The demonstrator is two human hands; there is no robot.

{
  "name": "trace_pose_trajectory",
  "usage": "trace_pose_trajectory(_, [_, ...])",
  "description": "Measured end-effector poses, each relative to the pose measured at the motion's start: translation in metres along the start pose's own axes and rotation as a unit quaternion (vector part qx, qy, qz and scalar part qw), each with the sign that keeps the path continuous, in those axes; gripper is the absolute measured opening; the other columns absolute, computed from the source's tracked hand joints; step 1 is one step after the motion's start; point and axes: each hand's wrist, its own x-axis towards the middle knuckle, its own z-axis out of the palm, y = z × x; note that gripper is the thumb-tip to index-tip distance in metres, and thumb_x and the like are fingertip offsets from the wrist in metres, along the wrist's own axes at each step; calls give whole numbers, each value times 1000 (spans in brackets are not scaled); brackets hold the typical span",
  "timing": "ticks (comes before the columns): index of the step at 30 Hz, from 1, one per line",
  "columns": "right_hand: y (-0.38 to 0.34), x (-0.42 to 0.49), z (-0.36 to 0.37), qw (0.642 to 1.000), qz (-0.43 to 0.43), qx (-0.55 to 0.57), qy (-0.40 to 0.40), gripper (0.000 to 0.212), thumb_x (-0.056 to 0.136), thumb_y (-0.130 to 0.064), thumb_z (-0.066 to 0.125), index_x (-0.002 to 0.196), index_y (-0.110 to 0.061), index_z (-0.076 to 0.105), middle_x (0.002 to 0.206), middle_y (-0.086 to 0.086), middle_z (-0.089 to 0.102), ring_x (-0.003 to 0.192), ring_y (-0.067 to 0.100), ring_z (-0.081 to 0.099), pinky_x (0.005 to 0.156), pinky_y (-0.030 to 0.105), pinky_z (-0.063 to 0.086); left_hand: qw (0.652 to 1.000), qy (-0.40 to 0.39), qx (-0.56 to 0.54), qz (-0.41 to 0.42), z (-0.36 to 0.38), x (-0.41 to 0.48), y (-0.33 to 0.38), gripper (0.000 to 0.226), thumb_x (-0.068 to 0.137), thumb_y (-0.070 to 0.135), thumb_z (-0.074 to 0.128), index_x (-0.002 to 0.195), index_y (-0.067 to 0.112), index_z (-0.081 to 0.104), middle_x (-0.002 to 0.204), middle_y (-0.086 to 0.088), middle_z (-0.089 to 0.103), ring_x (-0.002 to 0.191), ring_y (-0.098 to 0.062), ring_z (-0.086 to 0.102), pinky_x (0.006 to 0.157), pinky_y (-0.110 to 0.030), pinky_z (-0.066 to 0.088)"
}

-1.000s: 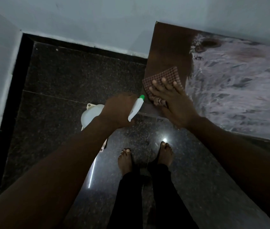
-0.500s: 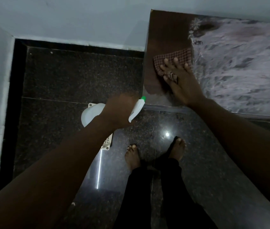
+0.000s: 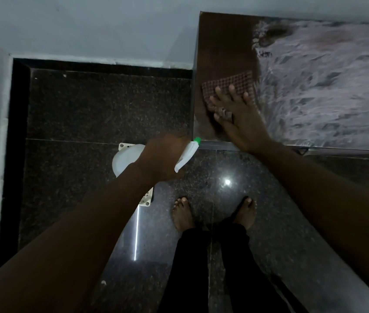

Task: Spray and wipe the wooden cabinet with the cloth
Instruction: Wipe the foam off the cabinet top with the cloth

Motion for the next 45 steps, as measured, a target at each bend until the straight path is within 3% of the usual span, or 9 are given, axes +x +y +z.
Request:
trace_pose_trajectory(8, [-27,-52,32,985,-134,-100,-49,55,101,-36,34,155,-25,25,164,-4,16,153,19,4,124,48,6,1000,-11,2,-2,-9,-6,-2,48,70,17,74,113,3,57,107,-15,62,96,-29,60,86,-38,46])
trace_pose_trajectory(15, [-9,-30,15,997,31,-67,34,52,103,-38,31,152,-24,29,163,-4,21,153,22,6,124,44,1,1000,-15,7,-17,-9,-6,1,54,67,17,79,114,4,57,106,-15,64,95,-32,62,82,-39,49])
trace_pose_trajectory(19, [-22,-45,25,994,-39,-99,2,56,101,-31,42,154,-23,26,164,-2,17,153,25,4,124,50,6,1000,-14,5,-13,-9,1,5,49,67,15,76,110,3,57,101,-16,64,91,-33,61,78,-39,49])
trace_pose_trajectory(23, [-17,-58,24,988,-101,-112,-22,56,101,-32,39,155,-24,25,164,-3,17,153,22,6,123,50,10,1000,-6,6,-3,-10,9,6,40,70,14,69,106,-2,59,96,-18,63,86,-34,61,74,-34,44])
trace_pose_trajectory(25, [-5,-58,18,991,-87,-99,-8,54,101,-32,37,153,-24,29,163,-2,21,153,21,9,124,48,10,1000,-1,2,4,-14,13,7,39,69,10,70,104,-4,60,94,-20,64,82,-36,61,72,-34,45])
trace_pose_trajectory(30, [28,-46,2,994,68,-30,77,48,104,-33,40,151,-23,34,161,-3,25,152,22,12,124,50,10,1000,8,-4,0,-24,29,16,38,62,8,77,95,-2,61,88,-18,64,77,-34,61,67,-27,37])
trace_pose_trajectory(38, [19,-82,26,993,-57,-100,11,56,99,-35,34,154,-25,27,164,-5,17,153,20,4,124,46,6,1000,2,0,-5,-41,59,39,44,60,17,78,97,6,56,95,-13,62,80,-30,58,66,-31,39])
trace_pose_trajectory(42, [36,-72,8,996,14,-69,55,52,101,-31,43,152,-24,33,162,-4,23,153,21,11,123,49,12,1000,13,3,11,-44,68,47,40,65,16,76,100,4,59,94,-14,64,80,-31,60,68,-28,37])
trace_pose_trajectory(45, [43,-67,-1,994,65,-43,78,51,102,-36,36,151,-23,34,162,-2,24,152,23,12,123,51,11,1000,19,8,21,-47,76,51,43,65,17,76,102,5,59,94,-13,65,81,-30,61,69,-30,42])
